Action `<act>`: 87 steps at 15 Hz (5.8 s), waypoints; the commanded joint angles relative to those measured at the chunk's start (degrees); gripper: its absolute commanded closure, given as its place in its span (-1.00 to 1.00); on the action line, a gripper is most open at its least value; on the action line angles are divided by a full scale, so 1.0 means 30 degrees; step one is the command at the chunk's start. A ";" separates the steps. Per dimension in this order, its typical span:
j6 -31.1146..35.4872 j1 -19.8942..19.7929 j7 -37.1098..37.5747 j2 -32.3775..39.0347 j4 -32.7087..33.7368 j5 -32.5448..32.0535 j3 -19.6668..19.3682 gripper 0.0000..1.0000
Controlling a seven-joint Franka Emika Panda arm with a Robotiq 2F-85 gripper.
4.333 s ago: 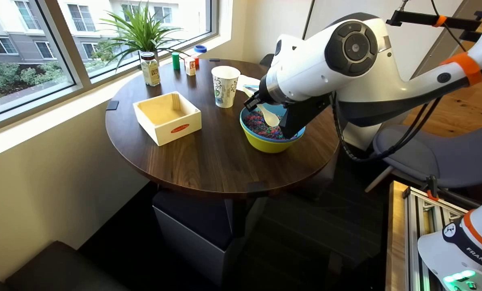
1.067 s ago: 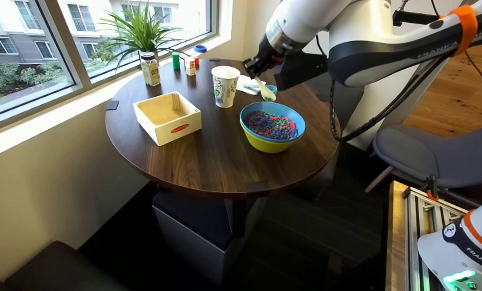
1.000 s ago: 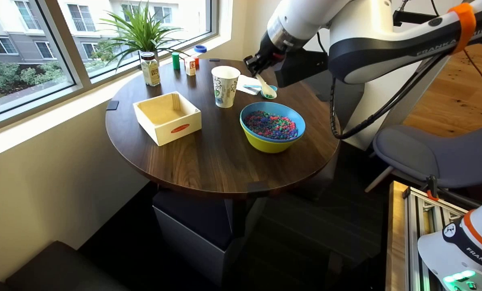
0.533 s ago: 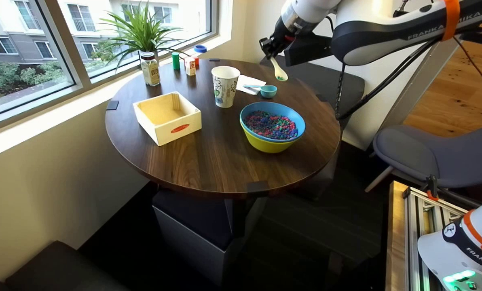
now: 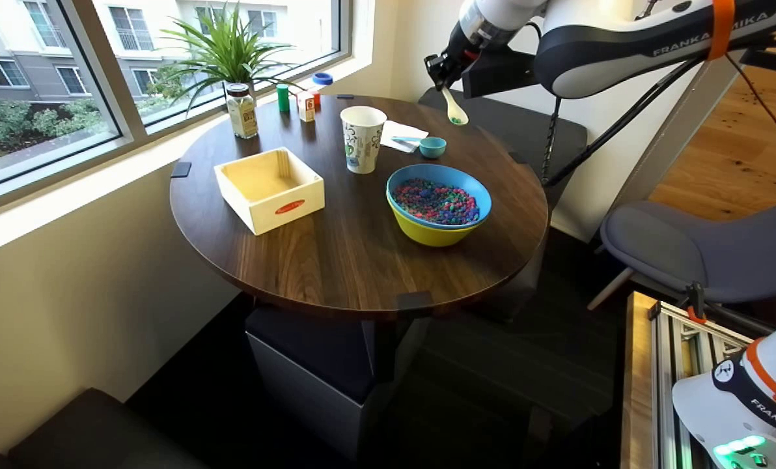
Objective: Pick up the wooden spoon and use it to move a spoon of the blue bowl content into the blue scoop near the paper towel and the put the wooden spoon on the table
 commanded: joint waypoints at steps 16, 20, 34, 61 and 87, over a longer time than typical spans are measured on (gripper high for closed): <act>-0.0728 -0.0075 0.6558 0.3323 0.2577 -0.5066 -0.0962 0.93; -0.1050 0.0089 0.7132 0.4173 0.3407 -0.5402 -0.1014 0.93; -0.2220 0.0414 0.7986 0.5620 0.4387 -0.7802 -0.1012 0.93; -0.4736 0.0873 1.2057 0.6234 0.4000 -1.5289 0.0044 0.93; -0.8376 0.1131 1.2775 0.5935 0.2270 -1.8883 0.1324 0.93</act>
